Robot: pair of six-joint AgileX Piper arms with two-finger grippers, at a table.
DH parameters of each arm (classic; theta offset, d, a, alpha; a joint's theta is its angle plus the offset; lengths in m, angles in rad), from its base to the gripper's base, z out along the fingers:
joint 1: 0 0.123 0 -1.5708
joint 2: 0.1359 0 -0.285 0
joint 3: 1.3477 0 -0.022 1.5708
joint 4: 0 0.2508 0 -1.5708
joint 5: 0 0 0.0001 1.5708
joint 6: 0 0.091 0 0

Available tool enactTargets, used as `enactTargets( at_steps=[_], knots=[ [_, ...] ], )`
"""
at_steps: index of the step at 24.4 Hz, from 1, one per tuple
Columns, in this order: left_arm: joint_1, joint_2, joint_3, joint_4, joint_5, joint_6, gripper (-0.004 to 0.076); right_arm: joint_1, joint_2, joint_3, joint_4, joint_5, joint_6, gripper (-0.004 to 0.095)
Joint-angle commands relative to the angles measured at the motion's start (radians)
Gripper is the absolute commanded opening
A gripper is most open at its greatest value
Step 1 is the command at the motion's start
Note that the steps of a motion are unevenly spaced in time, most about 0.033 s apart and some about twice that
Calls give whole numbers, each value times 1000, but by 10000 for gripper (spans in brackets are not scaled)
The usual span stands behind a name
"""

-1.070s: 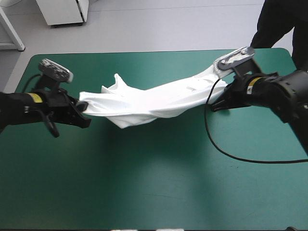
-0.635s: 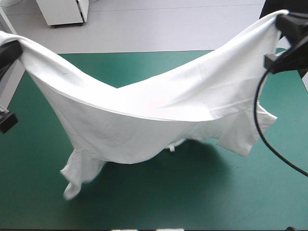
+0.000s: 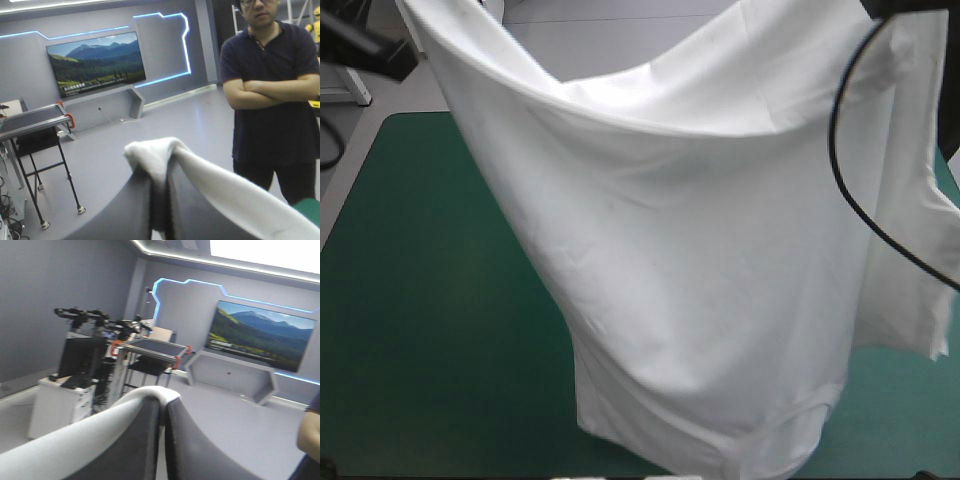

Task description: Fold the cloth

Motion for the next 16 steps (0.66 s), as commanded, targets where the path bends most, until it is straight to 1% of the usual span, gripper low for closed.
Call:
enactTargets(
  at_steps=[1,2,3,4,6,8,9,12,14,16],
  knots=[
    [-3,95,-51,-5,-298,17,-22,-7,95,-11,-241,-248,121,-17],
    [-3,136,-76,-5,-349,34,-22,-26,136,-12,-258,-303,143,-17],
    [-3,209,-134,-5,-407,45,-22,-74,194,-12,-257,-393,167,-17],
    [-3,261,-189,-5,-445,47,-22,-123,240,-22,-226,-458,198,-17],
    [-3,334,-253,-5,-518,71,-22,-191,291,-43,-151,-521,208,-17],
    [-3,411,-343,-32,-614,90,-22,-257,350,-85,-59,-592,206,-17],
    [-3,450,-390,-46,-634,90,-22,-299,391,-121,-19,-634,204,-17],
    [-3,518,-447,-50,-651,108,-22,-355,454,-170,42,-684,193,-17],
    [-3,547,-450,-50,-651,125,-22,-379,483,-180,100,-681,170,-17],
    [-3,584,-450,-50,-637,136,-22,-390,521,-178,165,-645,140,-17]
  ],
)
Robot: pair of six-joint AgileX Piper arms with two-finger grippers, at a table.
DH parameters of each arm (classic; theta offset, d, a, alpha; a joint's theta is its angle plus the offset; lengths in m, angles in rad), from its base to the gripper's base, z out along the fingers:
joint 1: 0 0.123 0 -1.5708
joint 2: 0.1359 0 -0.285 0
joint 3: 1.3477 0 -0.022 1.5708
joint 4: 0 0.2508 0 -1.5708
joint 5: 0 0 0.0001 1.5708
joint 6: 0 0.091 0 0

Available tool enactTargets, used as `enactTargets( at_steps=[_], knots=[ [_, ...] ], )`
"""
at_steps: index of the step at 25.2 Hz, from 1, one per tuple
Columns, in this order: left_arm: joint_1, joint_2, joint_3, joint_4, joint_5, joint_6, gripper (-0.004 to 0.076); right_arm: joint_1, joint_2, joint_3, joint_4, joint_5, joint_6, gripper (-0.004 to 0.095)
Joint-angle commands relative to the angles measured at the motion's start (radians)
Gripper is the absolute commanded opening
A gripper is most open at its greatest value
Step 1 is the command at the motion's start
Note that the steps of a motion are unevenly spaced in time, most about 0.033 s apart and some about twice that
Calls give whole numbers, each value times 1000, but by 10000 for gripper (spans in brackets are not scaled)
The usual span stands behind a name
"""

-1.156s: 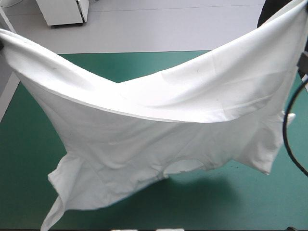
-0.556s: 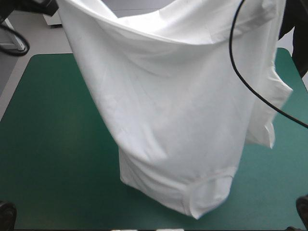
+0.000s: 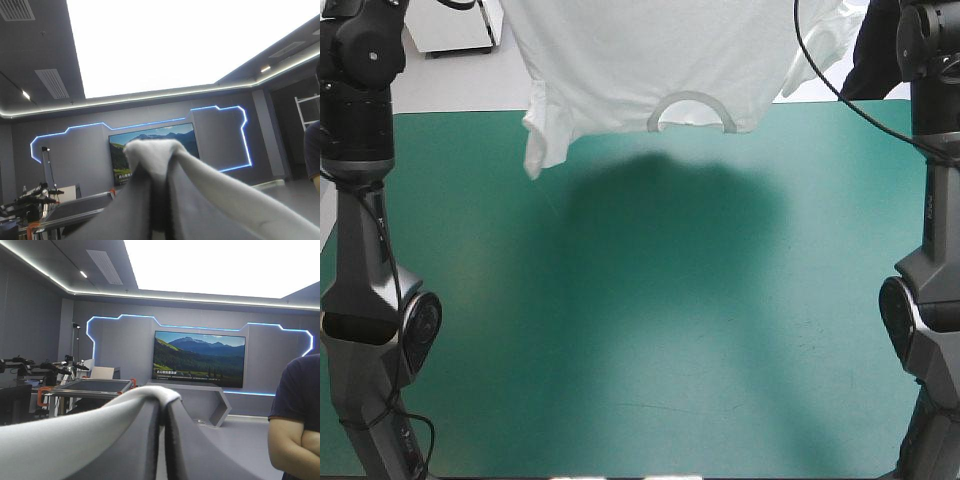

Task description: Fold the cloth

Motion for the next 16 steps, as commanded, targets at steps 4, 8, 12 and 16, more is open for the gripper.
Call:
enactTargets(
  at_steps=[4,8,12,16],
  knots=[
    [-1,76,-24,-21,14,8,-22,-17,73,-34,172,100,-168,-17],
    [-1,139,-24,-21,240,-54,-22,-8,147,-34,197,302,-220,-17],
    [-1,191,-24,-13,495,-104,-22,-2,203,-28,207,474,-246,-17],
    [-1,254,-24,38,739,-209,-22,-2,225,59,276,558,-325,-17]
  ],
)
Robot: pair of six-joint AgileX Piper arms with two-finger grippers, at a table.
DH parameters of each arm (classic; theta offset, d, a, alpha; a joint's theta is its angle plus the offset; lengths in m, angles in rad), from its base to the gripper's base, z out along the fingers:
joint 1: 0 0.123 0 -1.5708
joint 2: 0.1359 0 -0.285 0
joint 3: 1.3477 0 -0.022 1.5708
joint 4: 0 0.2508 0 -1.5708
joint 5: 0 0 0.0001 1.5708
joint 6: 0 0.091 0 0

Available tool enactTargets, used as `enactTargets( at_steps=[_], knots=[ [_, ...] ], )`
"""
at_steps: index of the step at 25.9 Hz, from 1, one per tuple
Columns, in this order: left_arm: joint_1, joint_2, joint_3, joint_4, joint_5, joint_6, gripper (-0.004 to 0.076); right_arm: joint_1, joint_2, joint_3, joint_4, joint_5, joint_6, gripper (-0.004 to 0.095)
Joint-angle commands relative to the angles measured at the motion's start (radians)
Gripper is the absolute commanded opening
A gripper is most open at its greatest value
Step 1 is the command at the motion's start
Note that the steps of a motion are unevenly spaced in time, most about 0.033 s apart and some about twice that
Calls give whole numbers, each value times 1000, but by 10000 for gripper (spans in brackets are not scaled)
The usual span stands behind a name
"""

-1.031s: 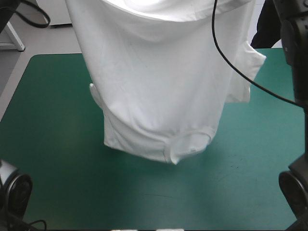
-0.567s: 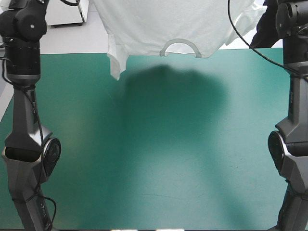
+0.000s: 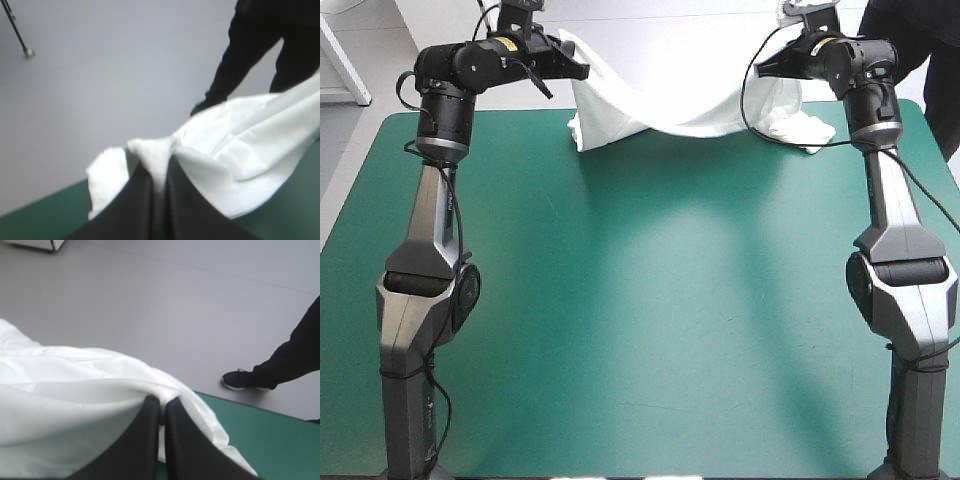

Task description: Fold the cloth

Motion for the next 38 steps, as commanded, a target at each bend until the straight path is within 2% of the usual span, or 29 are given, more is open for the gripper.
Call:
enactTargets(
  at_steps=[1,3,4,6,10,16,23,34,38],
  knots=[
    [-1,-22,-25,-13,67,-60,-22,0,-63,79,49,-27,-41,-17],
    [-1,2,-25,-15,164,-90,-22,0,-65,185,74,23,-41,-17],
    [-1,11,-25,-15,247,-97,-22,0,-67,233,81,73,-41,-17],
    [-1,17,-15,-32,255,-137,-22,0,-79,286,111,149,-37,-17],
    [-3,15,-14,-55,261,-189,-22,-2,-116,317,102,303,-17,-17],
    [-5,-26,99,23,261,-144,-22,-2,-174,317,59,323,-10,-17],
    [-7,-117,445,-14,257,-132,-22,-9,-195,355,55,354,30,-16],
    [-84,-435,945,44,255,-104,-22,41,-420,791,88,356,50,-16],
    [-113,-578,1194,86,255,-92,-22,59,-540,967,18,356,45,-17]
  ],
)
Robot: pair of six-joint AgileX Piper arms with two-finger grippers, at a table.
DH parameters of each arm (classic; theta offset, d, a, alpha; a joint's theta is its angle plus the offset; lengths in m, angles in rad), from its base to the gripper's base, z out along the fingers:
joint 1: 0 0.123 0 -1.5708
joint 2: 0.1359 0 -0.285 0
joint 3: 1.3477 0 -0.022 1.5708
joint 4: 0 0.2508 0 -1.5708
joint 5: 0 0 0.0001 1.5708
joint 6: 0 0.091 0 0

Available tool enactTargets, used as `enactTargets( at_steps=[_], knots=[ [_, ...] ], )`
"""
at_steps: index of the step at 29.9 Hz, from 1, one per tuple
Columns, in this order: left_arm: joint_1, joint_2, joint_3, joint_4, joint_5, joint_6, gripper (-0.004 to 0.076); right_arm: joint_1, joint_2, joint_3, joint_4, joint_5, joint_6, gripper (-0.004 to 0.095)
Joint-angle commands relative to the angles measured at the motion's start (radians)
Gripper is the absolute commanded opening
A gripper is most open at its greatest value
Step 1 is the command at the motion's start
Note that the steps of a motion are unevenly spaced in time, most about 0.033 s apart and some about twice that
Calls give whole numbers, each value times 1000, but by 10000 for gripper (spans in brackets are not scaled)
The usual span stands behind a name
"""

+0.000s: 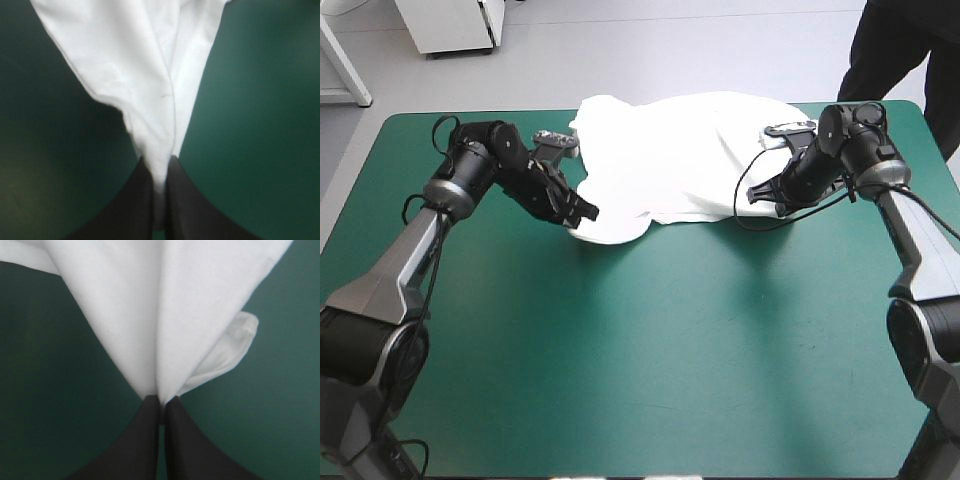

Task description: Fold the cloth

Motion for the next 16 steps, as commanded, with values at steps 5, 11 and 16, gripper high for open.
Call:
enactTargets(
  at_steps=[5,11,16],
  knots=[
    [-13,-321,378,15,28,35,-22,-40,-297,310,-154,13,0,-17],
    [-13,-574,590,20,38,50,-22,-106,-472,507,-180,13,-4,-17],
    [-13,-699,668,28,50,27,-22,-104,-598,567,-142,13,-4,-17]
  ],
)
